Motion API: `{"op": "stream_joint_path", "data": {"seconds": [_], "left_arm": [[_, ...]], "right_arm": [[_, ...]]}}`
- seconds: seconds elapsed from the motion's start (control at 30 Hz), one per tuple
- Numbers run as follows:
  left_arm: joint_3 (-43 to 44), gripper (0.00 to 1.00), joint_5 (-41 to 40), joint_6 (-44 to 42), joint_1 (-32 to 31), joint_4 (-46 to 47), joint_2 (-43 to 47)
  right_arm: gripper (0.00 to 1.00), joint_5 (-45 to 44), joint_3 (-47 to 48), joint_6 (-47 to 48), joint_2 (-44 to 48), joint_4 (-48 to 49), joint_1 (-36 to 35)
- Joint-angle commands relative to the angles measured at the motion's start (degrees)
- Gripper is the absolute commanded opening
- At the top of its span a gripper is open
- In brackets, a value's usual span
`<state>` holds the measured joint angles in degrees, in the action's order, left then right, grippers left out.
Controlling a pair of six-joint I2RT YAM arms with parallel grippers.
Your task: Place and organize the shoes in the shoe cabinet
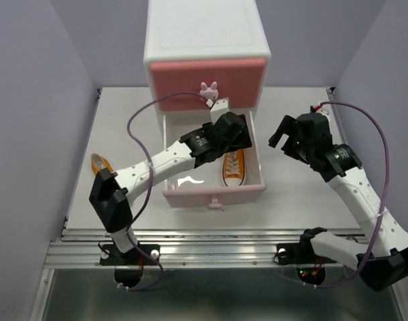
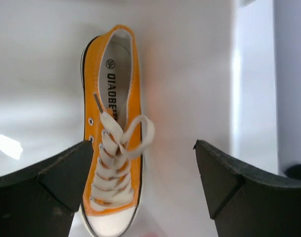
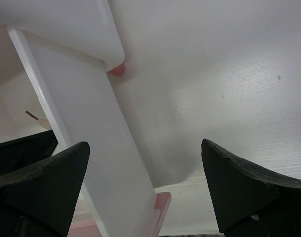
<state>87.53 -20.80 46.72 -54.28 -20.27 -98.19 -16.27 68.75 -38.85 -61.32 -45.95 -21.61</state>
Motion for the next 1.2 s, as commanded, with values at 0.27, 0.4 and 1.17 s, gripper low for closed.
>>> {"op": "stream_joint_path", "data": {"seconds": [0.27,0.4,1.17], "left_arm": [[-5.2,0.98,-15.0,9.0,-0.6,-17.1,36.7],[-8.1,0.99,-23.7,13.5,1.8,-29.2,47.0],[-36.6,0.99,-5.2,11.6,53.8,-11.7,38.4]], "right_arm": [[1.0,-1.6,-1.8,0.4,2.5,4.8,-0.1],[1.0,0.6,-1.3,1.3,0.4,5.6,-0.1],[1.0,6.6,1.2,6.0,-4.9,4.6,-0.1]]}}
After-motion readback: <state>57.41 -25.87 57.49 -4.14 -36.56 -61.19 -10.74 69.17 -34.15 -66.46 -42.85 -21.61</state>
